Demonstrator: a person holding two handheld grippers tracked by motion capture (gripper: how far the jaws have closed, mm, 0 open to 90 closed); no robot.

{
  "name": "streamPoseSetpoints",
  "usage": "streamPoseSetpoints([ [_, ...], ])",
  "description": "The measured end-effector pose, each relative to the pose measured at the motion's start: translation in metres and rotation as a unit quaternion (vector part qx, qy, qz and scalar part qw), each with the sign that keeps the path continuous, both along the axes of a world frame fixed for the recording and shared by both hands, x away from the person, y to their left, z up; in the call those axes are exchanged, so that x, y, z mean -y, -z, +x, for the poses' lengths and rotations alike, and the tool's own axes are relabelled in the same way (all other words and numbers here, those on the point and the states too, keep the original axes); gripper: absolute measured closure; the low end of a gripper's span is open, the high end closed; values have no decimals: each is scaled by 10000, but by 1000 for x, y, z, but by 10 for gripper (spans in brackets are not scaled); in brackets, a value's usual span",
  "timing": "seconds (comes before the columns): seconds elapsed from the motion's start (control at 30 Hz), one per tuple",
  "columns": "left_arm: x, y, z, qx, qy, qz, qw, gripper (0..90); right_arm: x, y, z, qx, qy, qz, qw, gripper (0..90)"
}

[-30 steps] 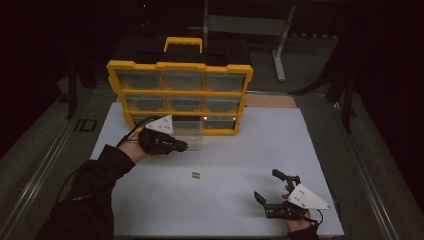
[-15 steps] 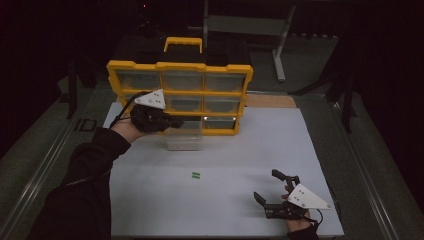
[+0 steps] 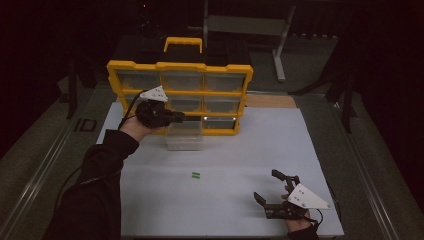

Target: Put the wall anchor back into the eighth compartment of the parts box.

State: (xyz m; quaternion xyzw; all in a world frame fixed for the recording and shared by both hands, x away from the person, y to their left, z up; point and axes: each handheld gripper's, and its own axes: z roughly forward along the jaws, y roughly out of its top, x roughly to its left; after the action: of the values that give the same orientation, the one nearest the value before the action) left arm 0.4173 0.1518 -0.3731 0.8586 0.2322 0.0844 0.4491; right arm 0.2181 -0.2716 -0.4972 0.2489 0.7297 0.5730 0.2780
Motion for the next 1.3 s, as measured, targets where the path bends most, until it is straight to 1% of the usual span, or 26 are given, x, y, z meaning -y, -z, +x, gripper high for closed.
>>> streamPoseSetpoints([
  [0.23, 4, 16, 3, -185, -124, 206, 9995, 838, 0, 0, 0, 8, -16, -12, 10000, 82],
  [0.27, 6, 19, 5, -260, -183, 318, 9990, 838, 0, 0, 0, 6, -20, -13, 10000, 82],
  [0.3, 6, 19, 5, -260, -183, 318, 9990, 838, 0, 0, 0, 6, -18, -17, 10000, 82],
  [0.33, 8, 22, 6, -390, -240, 449, 9979, 838, 0, 0, 0, 9, -19, -23, 10000, 82],
  [0.37, 8, 22, 6, -390, -240, 449, 9979, 838, 0, 0, 0, 10, -23, -25, 10000, 82],
  [0.4, 11, 25, 8, -507, -309, 582, 9965, 837, 0, 0, 0, 9, -21, -27, 10000, 82],
  [0.43, 11, 25, 8, -507, -309, 582, 9965, 838, 0, 0, 0, 15, -22, -32, 10000, 82],
  [0.5, 15, 28, 9, -578, -379, 768, 9946, 838, 0, 0, 0, 2, -20, -28, 10000, 82],
  [0.57, 17, 30, 10, -569, -424, 927, 9932, 838, 0, 0, 0, 0, -18, -29, 10000, 82],
  [0.63, 18, 30, 11, -559, -445, 965, 9928, 838, 0, 0, 0, -1, -20, -28, 10000, 82],
  [0.7, 21, 32, 11, -579, -436, 1144, 9908, 838, 0, 0, 0, -10, -16, -24, 10000, 82],
  [0.73, 21, 32, 11, -579, -436, 1144, 9908, 838, 0, 0, 0, -10, -16, -24, 10000, 82],
  [0.77, 23, 34, 11, -547, -463, 1306, 9888, 838, 0, 0, 0, -10, -18, -32, 10000, 82],
  [0.87, 23, 35, 11, -595, -477, 1294, 9887, 837, 0, 1, 0, -14, -25, -40, 10000, 82],
  [0.9, 23, 35, 11, -560, -510, 1332, 9882, 830, 0, 1, 0, -27, -26, -54, 10000, 82],
  [0.93, 22, 35, 11, -560, -536, 1297, 9885, 814, -1, 1, 0, -29, -26, -55, 10000, 82],
  [0.97, 20, 33, 12, -522, -629, 1230, 9890, 769, 0, 1, 0, -27, -26, -51, 10000, 82],
  [1.0, 20, 33, 12, -522, -629, 1230, 9890, 726, 0, 0, 0, -13, -18, -54, 10000, 82],
  [1.07, 18, 31, 12, -571, -650, 1136, 9898, 615, 0, 0, 0, -18, -20, -41, 10000, 82],
  [1.1, 18, 30, 11, -590, -662, 1142, 9895, 615, 0, 0, 0, -18, -20, -41, 10000, 82],
  [1.13, 17, 29, 11, -625, -639, 1107, 9898, 538, 0, 0, 0, -10, -10, -50, 10000, 82],
  [1.17, 16, 28, 9, -615, -648, 1057, 9904, 514, 0, 0, 0, -16, -15, -44, 10000, 82],
  [1.2, 16, 28, 9, -615, -648, 1057, 9904, 462, 0, 0, 0, -16, -15, -44, 10000, 82],
  [1.23, 16, 28, 9, -615, -648, 1057, 9904, 462, 0, 0, 0, -2, -13, -54, 10000, 82],
  [1.27, 15, 27, 8, -635, -660, 1020, 9906, 378, 0, 0, 0, 0, -11, -61, 10000, 82],
  [1.3, 15, 27, 7, -647, -659, 1010, 9906, 329, 0, 0, 0, -2, -12, -59, 10000, 82],
])
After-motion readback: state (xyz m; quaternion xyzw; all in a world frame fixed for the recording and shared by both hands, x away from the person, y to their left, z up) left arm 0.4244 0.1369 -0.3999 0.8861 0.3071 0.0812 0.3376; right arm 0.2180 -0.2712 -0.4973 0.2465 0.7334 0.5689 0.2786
